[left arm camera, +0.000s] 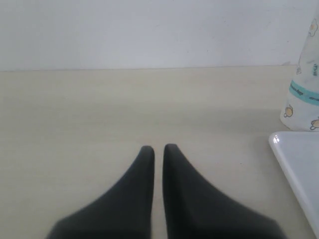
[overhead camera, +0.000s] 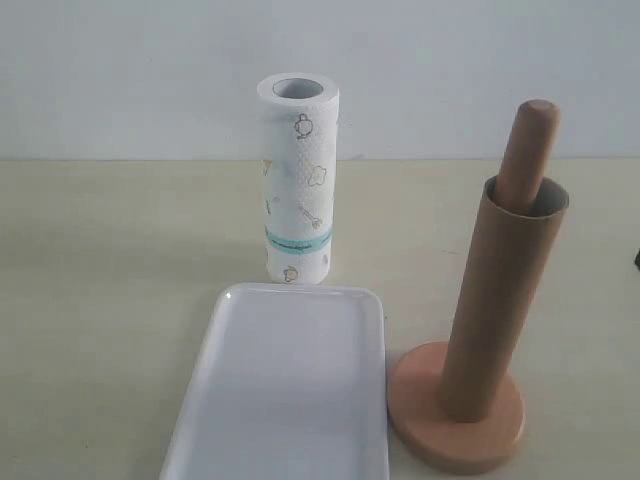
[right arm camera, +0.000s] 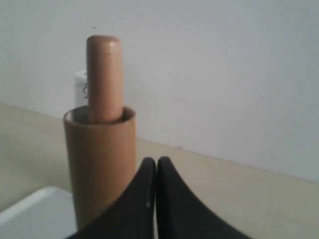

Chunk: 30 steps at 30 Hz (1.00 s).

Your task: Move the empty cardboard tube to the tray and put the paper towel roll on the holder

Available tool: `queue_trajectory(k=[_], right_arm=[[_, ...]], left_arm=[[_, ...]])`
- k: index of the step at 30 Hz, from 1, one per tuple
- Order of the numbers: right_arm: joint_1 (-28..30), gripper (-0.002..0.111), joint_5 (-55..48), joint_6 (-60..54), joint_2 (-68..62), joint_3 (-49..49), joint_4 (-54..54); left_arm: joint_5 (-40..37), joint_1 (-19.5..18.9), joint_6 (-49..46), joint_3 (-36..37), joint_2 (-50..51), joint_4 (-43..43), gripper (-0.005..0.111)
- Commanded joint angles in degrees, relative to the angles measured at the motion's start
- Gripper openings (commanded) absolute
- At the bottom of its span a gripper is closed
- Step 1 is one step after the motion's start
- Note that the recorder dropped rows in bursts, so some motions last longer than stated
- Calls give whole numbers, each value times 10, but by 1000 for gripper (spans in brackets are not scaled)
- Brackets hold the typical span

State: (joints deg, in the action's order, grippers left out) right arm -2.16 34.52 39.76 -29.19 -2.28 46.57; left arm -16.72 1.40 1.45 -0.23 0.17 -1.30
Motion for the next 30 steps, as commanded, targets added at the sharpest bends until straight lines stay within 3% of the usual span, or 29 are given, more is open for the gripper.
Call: queue_trajectory(k=[1,4,9,11,15,17,21,30], right_arm=[[3,0,35,39,-1,23,45],[3,0,38,116,-1,23,138],[3,2,42,170,-1,23,193],[3,12,42,170,-1,23,194],[3,50,38,183,-1,23,193],[3,61,37,186,-1,23,186],[3,56,37,187,-1,23,176],[3,55,19,182,-2,22,139]], left_arm=[[0,-2,0,2,-2,4,6],[0,-2,0,2,-2,4,6],[0,-2,0,2,-2,4,6],[0,-2,0,2,-2,4,6],[0,-2,0,2,-2,4,6],[0,-2,0,2,-2,4,6],[0,-2,0,2,-2,4,6],[0,-2,0,2,-2,4,6]])
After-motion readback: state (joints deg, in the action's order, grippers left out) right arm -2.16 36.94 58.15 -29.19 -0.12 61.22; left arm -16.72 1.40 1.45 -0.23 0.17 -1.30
